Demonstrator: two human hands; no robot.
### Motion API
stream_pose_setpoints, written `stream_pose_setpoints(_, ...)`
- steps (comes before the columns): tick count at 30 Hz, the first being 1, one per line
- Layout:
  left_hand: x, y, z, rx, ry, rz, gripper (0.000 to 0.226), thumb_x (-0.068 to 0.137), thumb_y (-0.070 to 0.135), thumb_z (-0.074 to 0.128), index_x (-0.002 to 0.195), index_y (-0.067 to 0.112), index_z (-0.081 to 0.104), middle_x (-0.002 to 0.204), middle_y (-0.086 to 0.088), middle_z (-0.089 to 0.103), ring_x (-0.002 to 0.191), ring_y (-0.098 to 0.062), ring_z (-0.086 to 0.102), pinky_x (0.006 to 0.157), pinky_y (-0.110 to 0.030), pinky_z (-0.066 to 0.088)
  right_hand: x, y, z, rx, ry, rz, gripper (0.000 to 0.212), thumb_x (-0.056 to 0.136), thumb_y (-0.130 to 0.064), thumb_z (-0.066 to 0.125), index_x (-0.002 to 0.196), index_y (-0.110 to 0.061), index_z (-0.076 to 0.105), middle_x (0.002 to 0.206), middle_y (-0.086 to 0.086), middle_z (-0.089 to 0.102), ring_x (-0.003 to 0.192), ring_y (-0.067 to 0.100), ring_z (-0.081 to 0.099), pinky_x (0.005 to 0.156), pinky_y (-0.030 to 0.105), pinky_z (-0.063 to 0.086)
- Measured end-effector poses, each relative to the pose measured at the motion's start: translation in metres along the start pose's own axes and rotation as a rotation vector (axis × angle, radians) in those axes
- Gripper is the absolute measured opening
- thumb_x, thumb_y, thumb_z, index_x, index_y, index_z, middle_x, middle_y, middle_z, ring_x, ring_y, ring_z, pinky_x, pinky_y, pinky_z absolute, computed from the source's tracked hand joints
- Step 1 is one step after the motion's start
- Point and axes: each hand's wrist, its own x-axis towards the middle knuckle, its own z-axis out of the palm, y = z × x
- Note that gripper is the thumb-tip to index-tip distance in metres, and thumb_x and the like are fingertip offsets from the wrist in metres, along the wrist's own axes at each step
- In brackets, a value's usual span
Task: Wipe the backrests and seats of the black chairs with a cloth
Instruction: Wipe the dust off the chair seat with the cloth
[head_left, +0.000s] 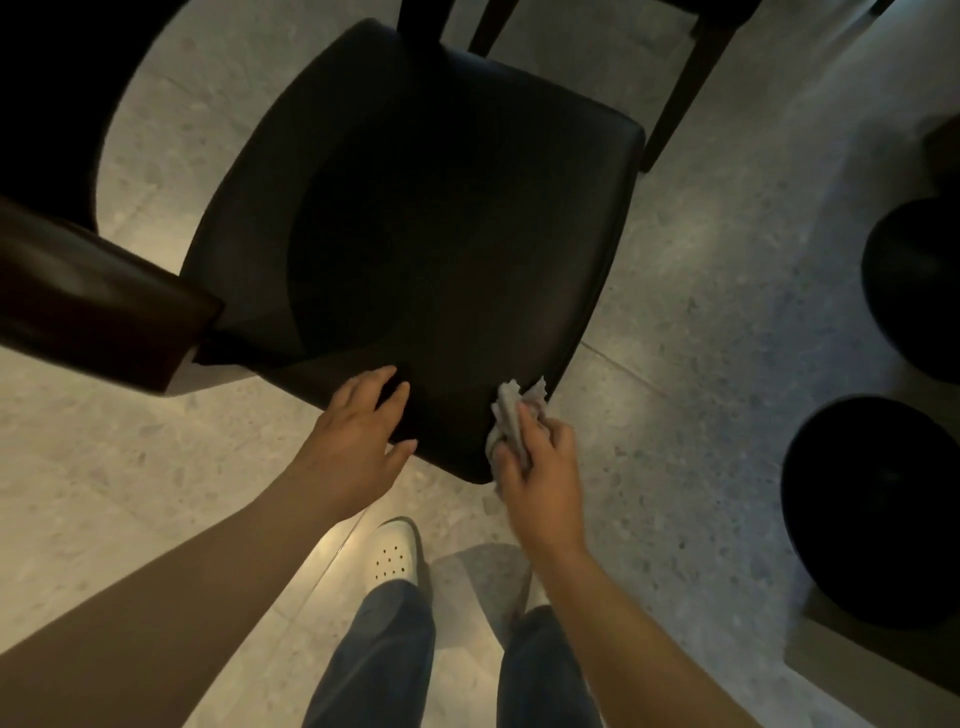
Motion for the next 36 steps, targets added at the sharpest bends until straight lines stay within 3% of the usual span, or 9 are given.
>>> stream_pose_setpoints(4, -0.027, -0.002, 0.002, -0.001, -0.034, -0.062, 0.062, 0.098, 0.045, 0.048, 0.152, 0.021, 0.028, 0.156, 0.001, 0.023, 0.144, -0.018, 0.021, 0.114, -0.031, 0.028, -0.041, 0.0, 0.015, 0.013, -0.165, 0.09, 0.044, 0.095, -0.028, 0.057, 0.138, -0.032, 0.047, 0.117, -0.014, 0.044, 0.097, 0.003, 0.053, 0.09, 0.024, 0.053)
stream_pose_setpoints(7, -0.046, 0.004, -0.003, 0.032, -0.082, -0.076, 0.062, 0.098, 0.048, 0.044, 0.152, 0.023, 0.027, 0.156, 0.001, 0.027, 0.143, -0.019, 0.026, 0.113, -0.029, 0.029, -0.052, -0.005, -0.005, -0.038, -0.236, 0.089, 0.033, 0.095, -0.026, 0.058, 0.128, -0.029, 0.057, 0.107, -0.014, 0.05, 0.088, 0.0, 0.053, 0.082, 0.016, 0.051)
stream_pose_setpoints(11, -0.06, 0.032, -0.036, 0.034, -0.102, -0.05, 0.059, 0.098, 0.049, 0.045, 0.151, 0.026, 0.029, 0.156, 0.003, 0.029, 0.142, -0.016, 0.03, 0.112, -0.027, 0.03, -0.047, -0.028, -0.068, 0.075, -0.005, 0.048, 0.036, 0.092, -0.019, 0.061, 0.128, -0.024, 0.059, 0.103, -0.009, 0.054, 0.09, 0.004, 0.055, 0.081, 0.021, 0.052)
stream_pose_setpoints(14, -0.066, 0.06, -0.068, -0.036, -0.09, 0.008, 0.057, 0.096, 0.046, 0.052, 0.148, 0.027, 0.036, 0.149, 0.005, 0.037, 0.135, -0.013, 0.039, 0.107, -0.025, 0.037, -0.041, -0.043, -0.119, 0.067, 0.082, -0.005, 0.031, 0.092, -0.02, 0.062, 0.121, -0.028, 0.06, 0.1, -0.009, 0.054, 0.086, 0.001, 0.054, 0.07, 0.012, 0.043)
stream_pose_setpoints(16, -0.071, 0.085, -0.095, -0.057, -0.06, 0.053, 0.057, 0.095, 0.044, 0.055, 0.147, 0.027, 0.038, 0.144, 0.007, 0.041, 0.13, -0.011, 0.042, 0.105, -0.025, 0.041, -0.042, -0.054, -0.157, 0.06, 0.141, -0.038, 0.023, 0.091, -0.021, 0.062, 0.113, -0.026, 0.064, 0.097, -0.005, 0.057, 0.084, 0.002, 0.055, 0.068, 0.014, 0.042)
stream_pose_setpoints(20, -0.085, 0.147, -0.153, -0.082, 0.013, 0.148, 0.058, 0.094, 0.042, 0.057, 0.146, 0.027, 0.037, 0.142, 0.008, 0.041, 0.13, -0.011, 0.042, 0.107, -0.03, 0.041, -0.056, -0.08, -0.227, 0.052, 0.256, -0.084, 0.026, 0.087, -0.02, 0.063, 0.112, -0.024, 0.067, 0.097, -0.003, 0.06, 0.085, 0.002, 0.055, 0.068, 0.013, 0.04)
stream_pose_setpoints(30, -0.135, 0.281, -0.265, -0.066, 0.16, 0.516, 0.056, 0.094, 0.037, 0.058, 0.145, 0.023, 0.04, 0.143, 0.006, 0.042, 0.132, -0.012, 0.039, 0.11, -0.031, 0.038, -0.136, -0.126, -0.37, 0.1, 0.487, -0.089, 0.035, 0.083, -0.014, 0.063, 0.116, -0.023, 0.068, 0.103, 0.003, 0.065, 0.092, 0.017, 0.062, 0.08, 0.037, 0.053)
stream_pose_setpoints(36, -0.157, 0.339, -0.286, 0.025, 0.155, 0.615, 0.059, 0.094, 0.04, 0.058, 0.147, 0.023, 0.038, 0.145, 0.005, 0.041, 0.134, -0.014, 0.039, 0.11, -0.031, 0.037, -0.179, -0.117, -0.428, 0.164, 0.585, -0.02, 0.029, 0.089, -0.028, 0.063, 0.117, -0.027, 0.066, 0.105, -0.005, 0.063, 0.094, 0.012, 0.06, 0.075, 0.029, 0.05)
